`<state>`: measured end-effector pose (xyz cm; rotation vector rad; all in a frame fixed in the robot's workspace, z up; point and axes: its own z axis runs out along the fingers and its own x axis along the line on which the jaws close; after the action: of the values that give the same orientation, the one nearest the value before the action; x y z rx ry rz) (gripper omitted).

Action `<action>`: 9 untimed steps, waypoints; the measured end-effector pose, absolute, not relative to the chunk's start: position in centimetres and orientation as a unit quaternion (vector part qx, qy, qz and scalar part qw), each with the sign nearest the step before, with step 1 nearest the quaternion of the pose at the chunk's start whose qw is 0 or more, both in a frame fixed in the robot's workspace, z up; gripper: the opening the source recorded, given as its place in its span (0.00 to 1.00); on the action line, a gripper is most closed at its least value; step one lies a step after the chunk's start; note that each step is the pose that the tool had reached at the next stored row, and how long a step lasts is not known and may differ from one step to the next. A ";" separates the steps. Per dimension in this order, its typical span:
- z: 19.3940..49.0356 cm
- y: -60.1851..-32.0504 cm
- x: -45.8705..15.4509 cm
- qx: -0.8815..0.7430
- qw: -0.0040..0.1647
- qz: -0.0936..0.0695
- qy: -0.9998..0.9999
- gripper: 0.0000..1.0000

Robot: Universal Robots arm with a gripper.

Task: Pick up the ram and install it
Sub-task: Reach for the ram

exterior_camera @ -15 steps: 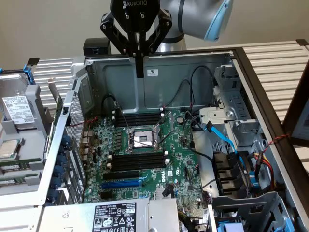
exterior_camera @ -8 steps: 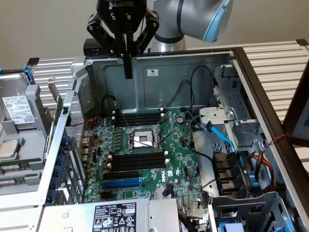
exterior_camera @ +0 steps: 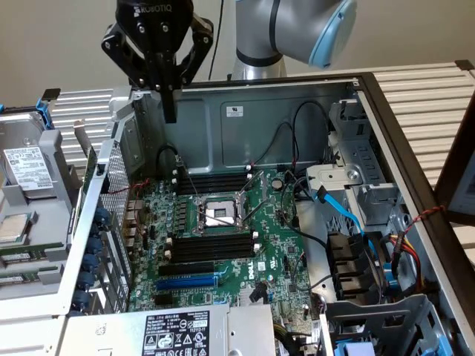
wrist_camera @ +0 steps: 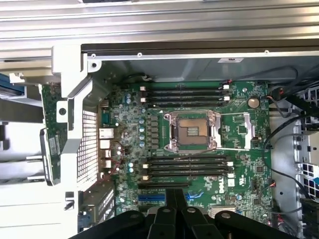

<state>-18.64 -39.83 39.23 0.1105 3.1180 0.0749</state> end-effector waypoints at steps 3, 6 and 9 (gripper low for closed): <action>39.2 -39.8 -20.0 0.035 0.010 0.024 0.999 0.10; 39.2 -39.7 -21.4 0.035 0.010 0.024 0.999 0.10; 39.2 -39.7 -22.7 0.035 0.010 0.024 0.999 0.10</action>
<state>-22.75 -39.70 39.16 0.1105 3.1181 0.0749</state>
